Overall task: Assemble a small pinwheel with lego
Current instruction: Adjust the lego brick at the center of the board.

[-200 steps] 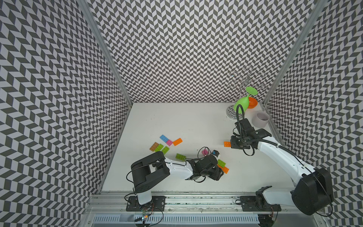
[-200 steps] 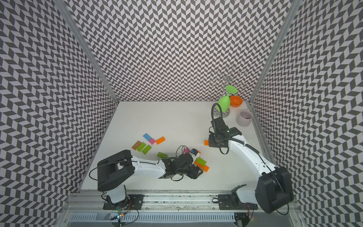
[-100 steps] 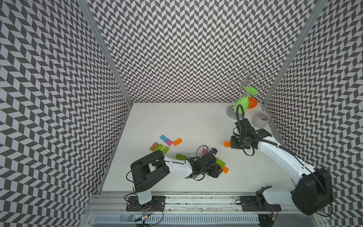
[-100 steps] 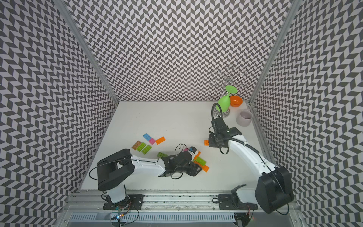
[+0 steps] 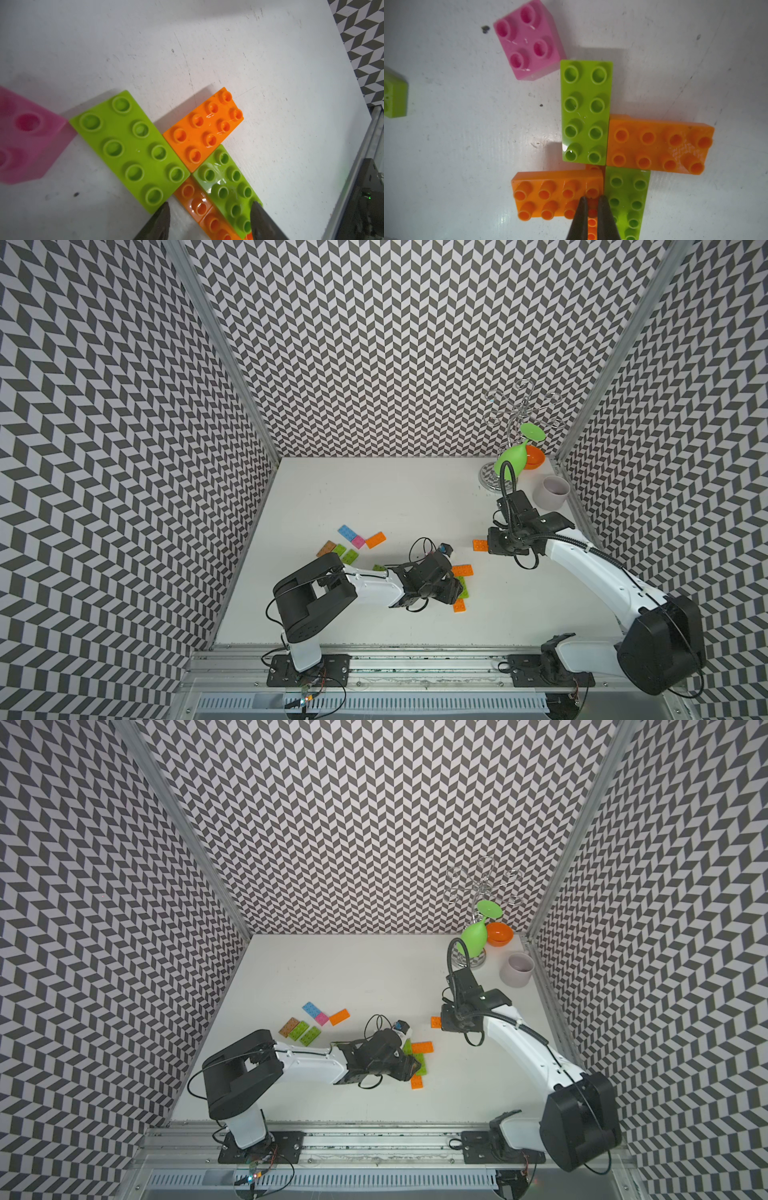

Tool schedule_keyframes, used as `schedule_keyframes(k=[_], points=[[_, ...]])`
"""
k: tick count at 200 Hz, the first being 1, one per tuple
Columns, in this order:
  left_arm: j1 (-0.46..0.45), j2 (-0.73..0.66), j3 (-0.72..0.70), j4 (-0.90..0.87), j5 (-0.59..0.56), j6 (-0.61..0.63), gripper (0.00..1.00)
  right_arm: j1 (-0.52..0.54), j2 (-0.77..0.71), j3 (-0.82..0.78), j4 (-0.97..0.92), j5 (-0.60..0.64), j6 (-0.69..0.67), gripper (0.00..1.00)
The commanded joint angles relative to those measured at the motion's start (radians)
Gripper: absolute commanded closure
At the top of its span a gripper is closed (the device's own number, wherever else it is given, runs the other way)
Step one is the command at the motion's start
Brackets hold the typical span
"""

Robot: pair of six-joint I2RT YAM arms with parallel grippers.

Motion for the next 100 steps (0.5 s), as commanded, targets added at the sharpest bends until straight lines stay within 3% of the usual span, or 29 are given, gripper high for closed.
schedule_keyframes(k=[1, 100], points=[[0.002, 0.030, 0.037, -0.025, -0.019, 0.020, 0.38, -0.012, -0.030, 0.010, 0.023, -0.005, -0.012, 0.91], [0.073, 0.065, 0.070, -0.083, -0.062, 0.035, 0.38, -0.021, -0.030, 0.010, 0.017, -0.017, -0.020, 0.91]])
